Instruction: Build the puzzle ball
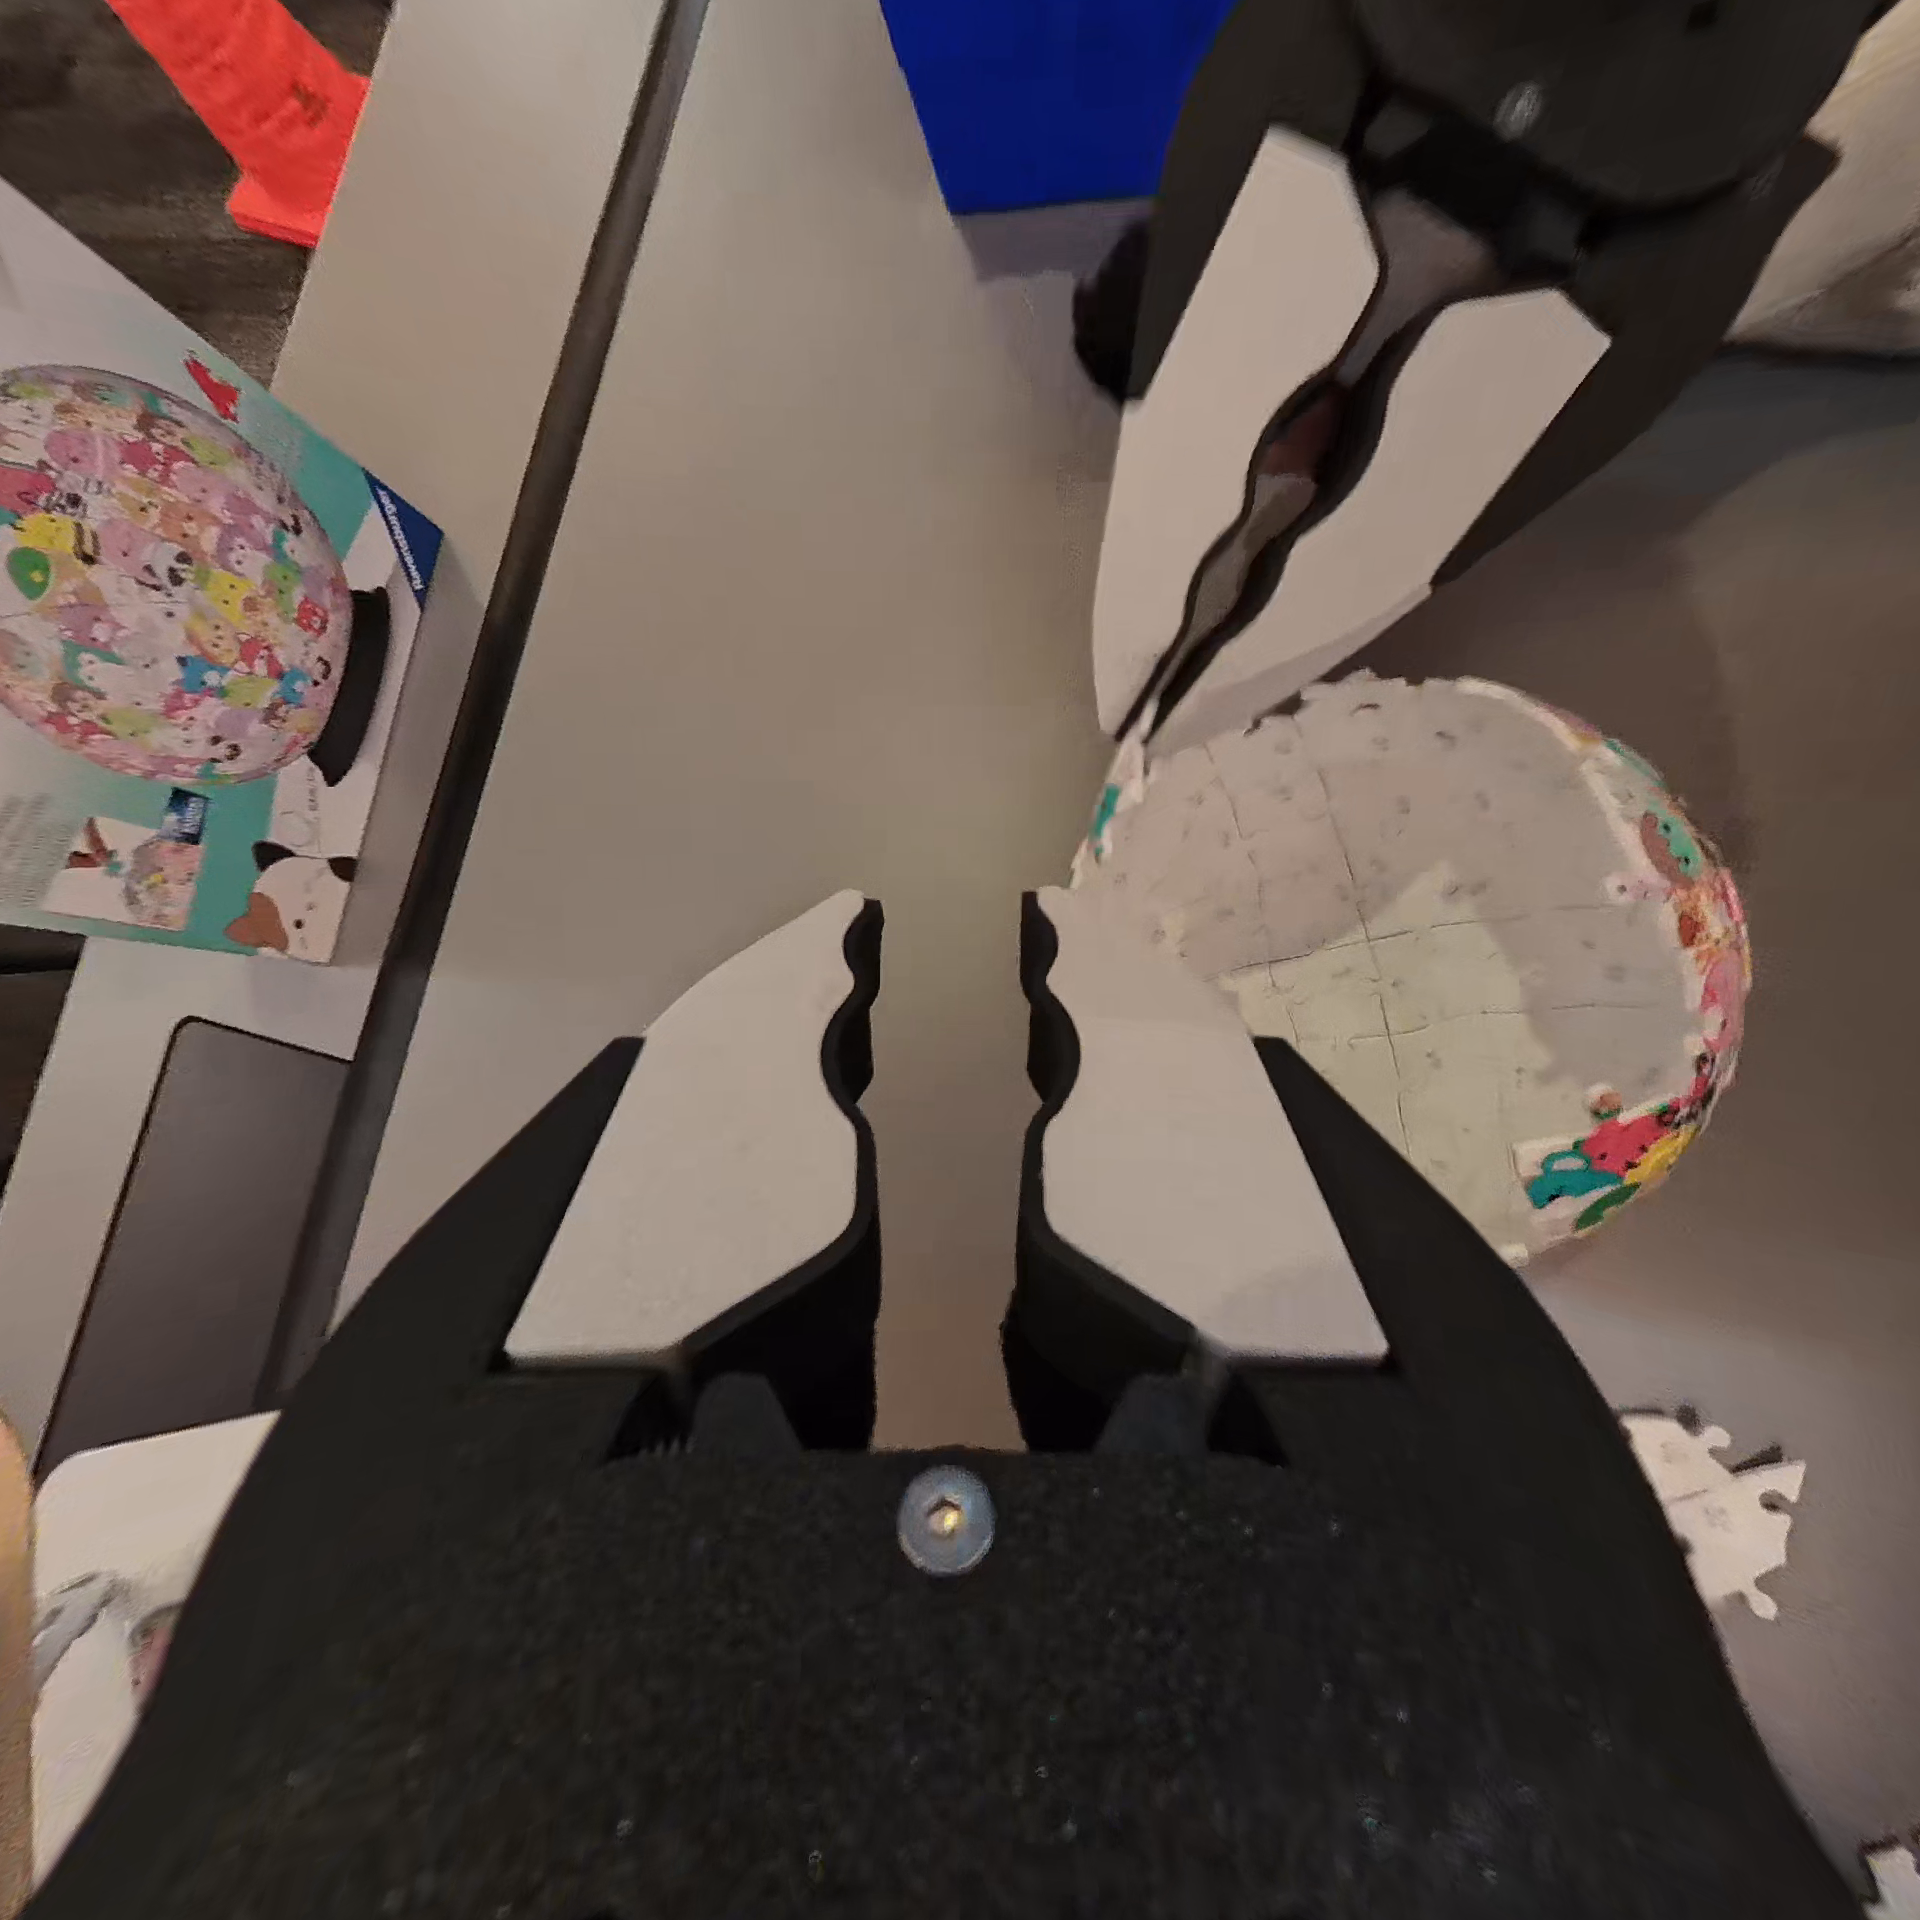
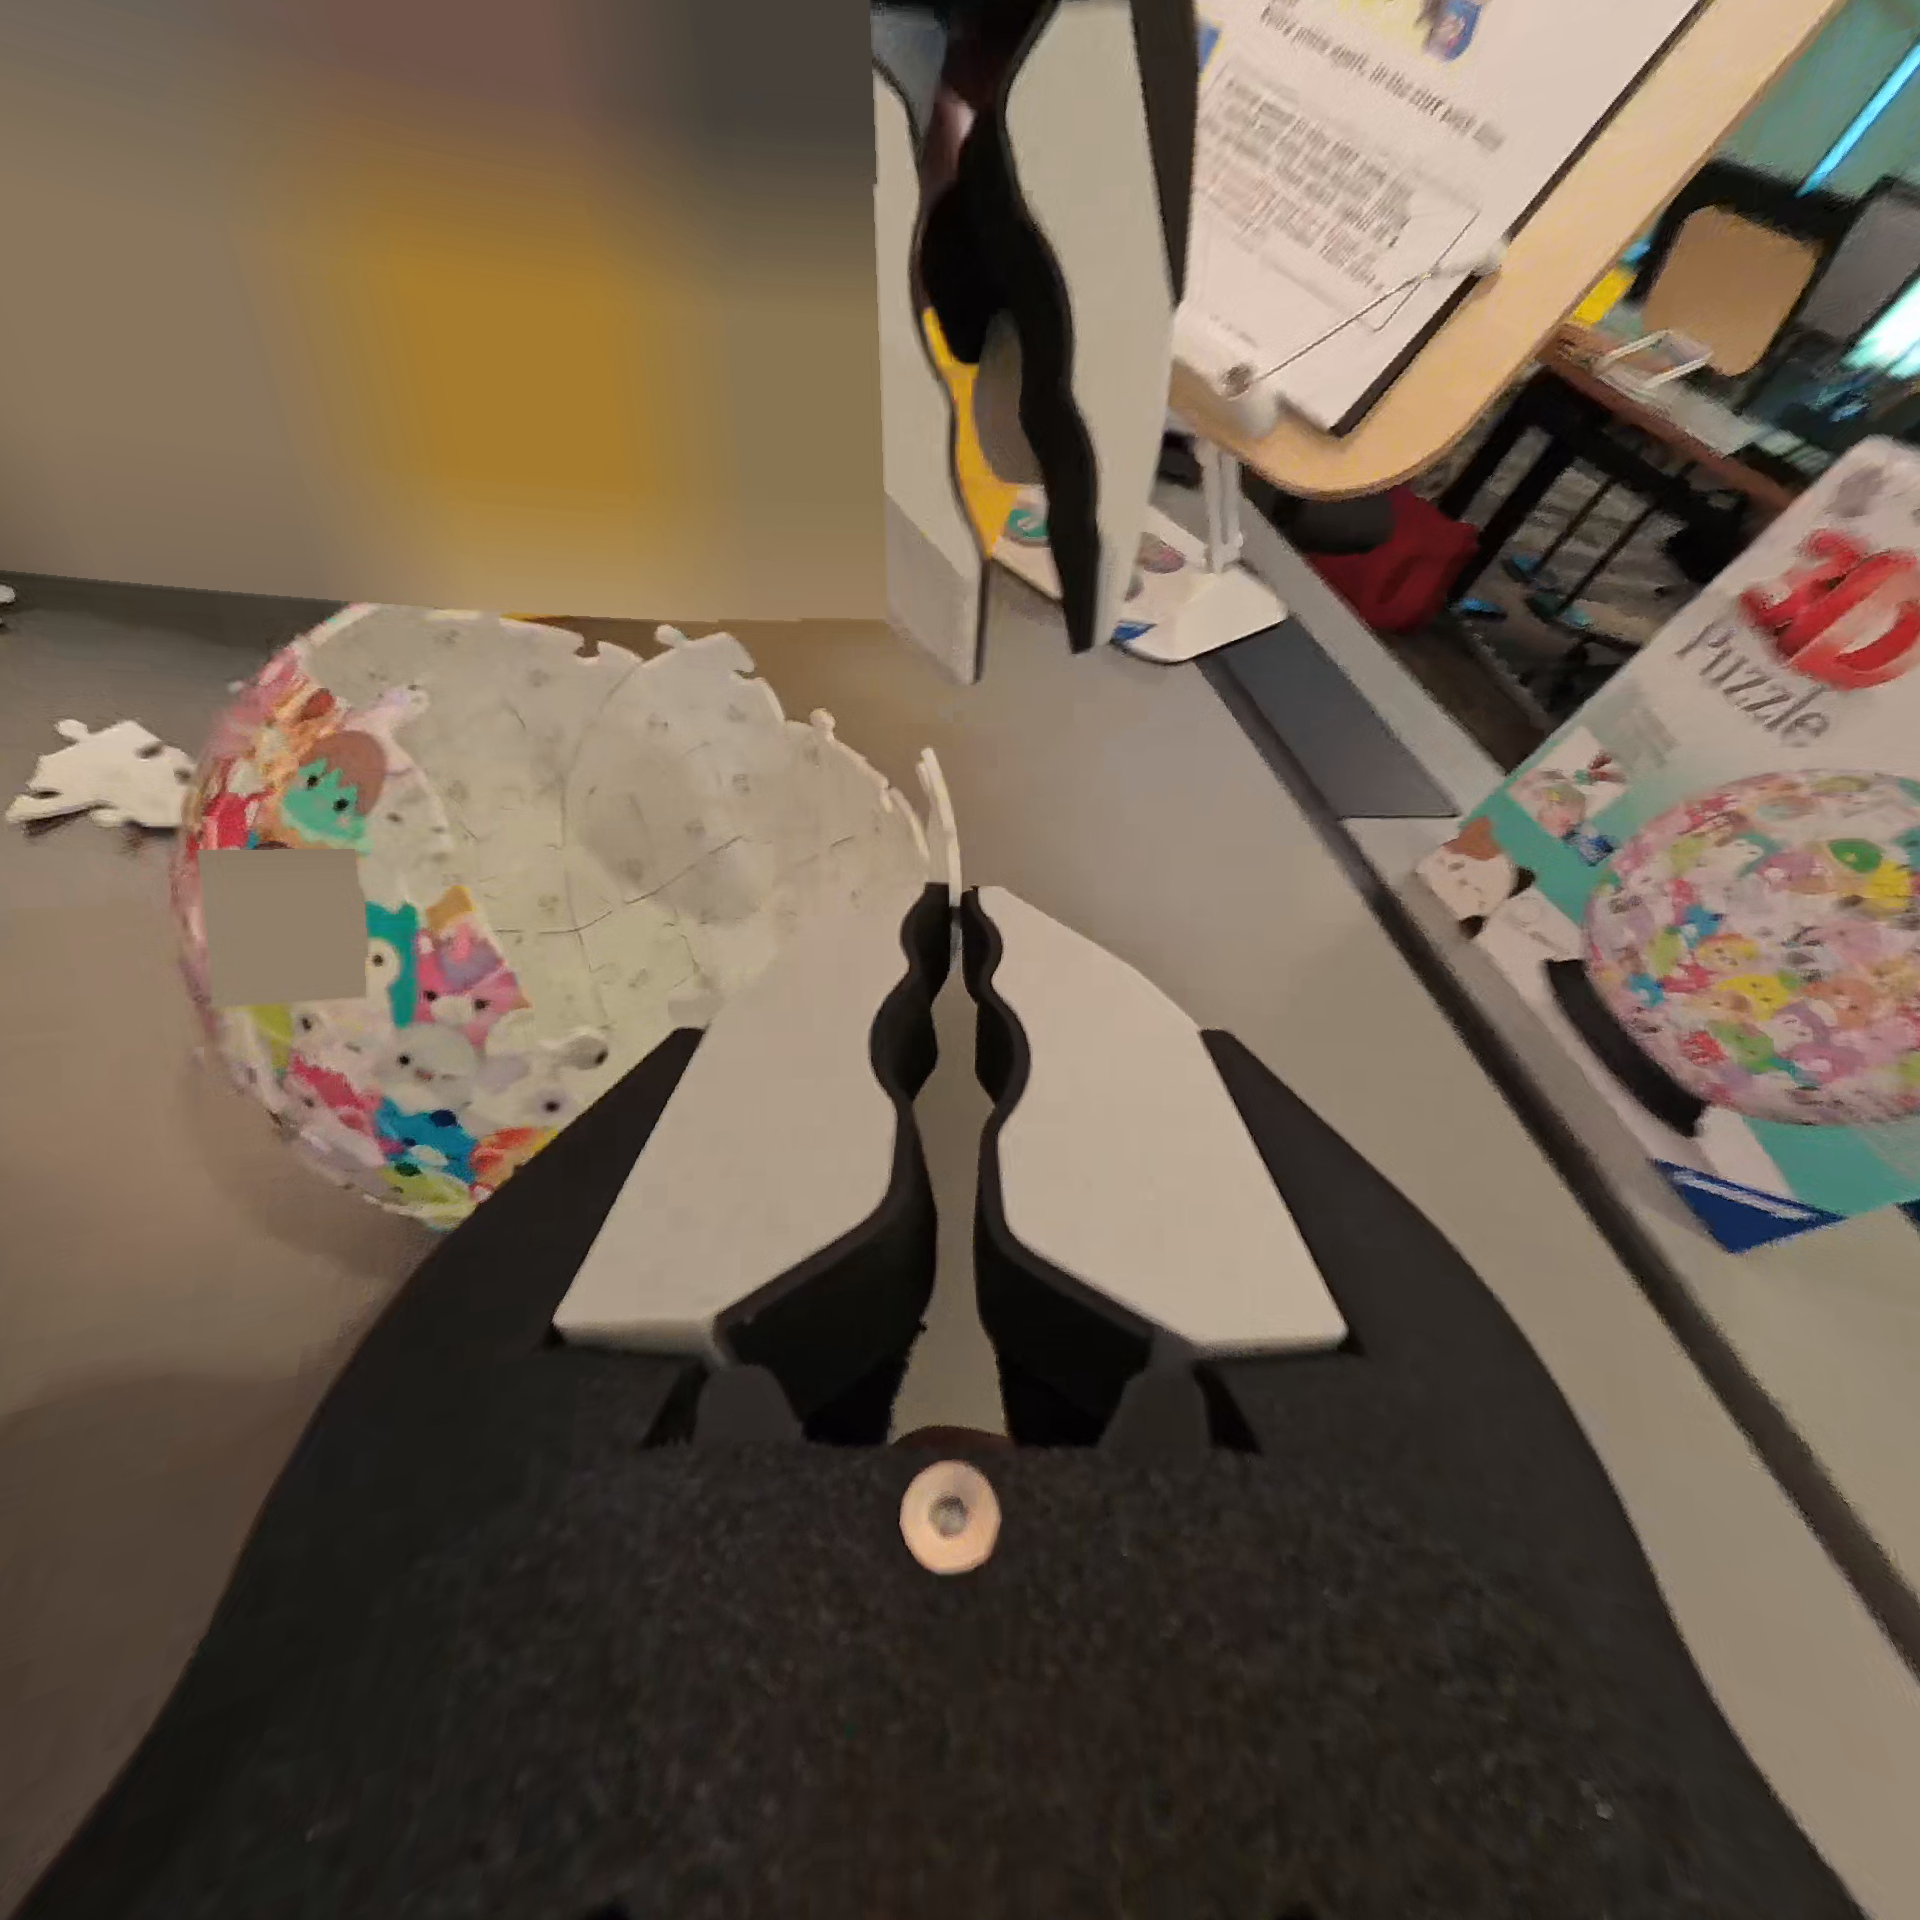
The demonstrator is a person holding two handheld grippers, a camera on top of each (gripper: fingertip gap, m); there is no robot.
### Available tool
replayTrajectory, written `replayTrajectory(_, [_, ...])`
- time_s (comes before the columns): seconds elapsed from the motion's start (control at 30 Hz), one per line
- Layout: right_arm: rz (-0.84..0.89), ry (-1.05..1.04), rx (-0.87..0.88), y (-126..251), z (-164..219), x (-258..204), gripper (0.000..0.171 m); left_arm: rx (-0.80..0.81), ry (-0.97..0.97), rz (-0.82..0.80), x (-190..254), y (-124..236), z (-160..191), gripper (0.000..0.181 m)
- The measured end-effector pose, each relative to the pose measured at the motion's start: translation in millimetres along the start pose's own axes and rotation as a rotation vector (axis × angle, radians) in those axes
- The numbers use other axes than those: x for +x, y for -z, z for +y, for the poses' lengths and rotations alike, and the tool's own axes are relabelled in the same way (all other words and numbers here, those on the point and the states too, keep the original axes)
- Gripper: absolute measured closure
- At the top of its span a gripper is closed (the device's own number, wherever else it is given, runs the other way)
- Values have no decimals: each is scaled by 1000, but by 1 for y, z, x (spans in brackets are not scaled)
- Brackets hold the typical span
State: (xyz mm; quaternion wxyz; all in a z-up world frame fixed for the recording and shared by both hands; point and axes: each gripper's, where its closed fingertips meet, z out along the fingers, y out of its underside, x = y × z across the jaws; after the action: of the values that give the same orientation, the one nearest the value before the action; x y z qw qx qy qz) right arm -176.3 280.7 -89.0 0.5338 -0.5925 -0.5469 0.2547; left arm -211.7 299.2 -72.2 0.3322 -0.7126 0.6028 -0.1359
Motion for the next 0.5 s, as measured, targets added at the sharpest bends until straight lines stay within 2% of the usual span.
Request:
replayTrajectory(0.07, [13,24,14,0,-11,-1,169,-49,-6,7,4,-1,9,144])
replayTrajectory(0.13, [0,-12,-2,-5,-14,-3,169,-43,-23,14,9,-4,10,144])
replayTrajectory(0.3, [6,-17,-55,-11,-6,-1,169,-63,-15,32,12,-13,13,153])
replayTrajectory(0.5, [-1,0,-44,-8,-6,1,169,10,-67,70,19,-11,-3,163])
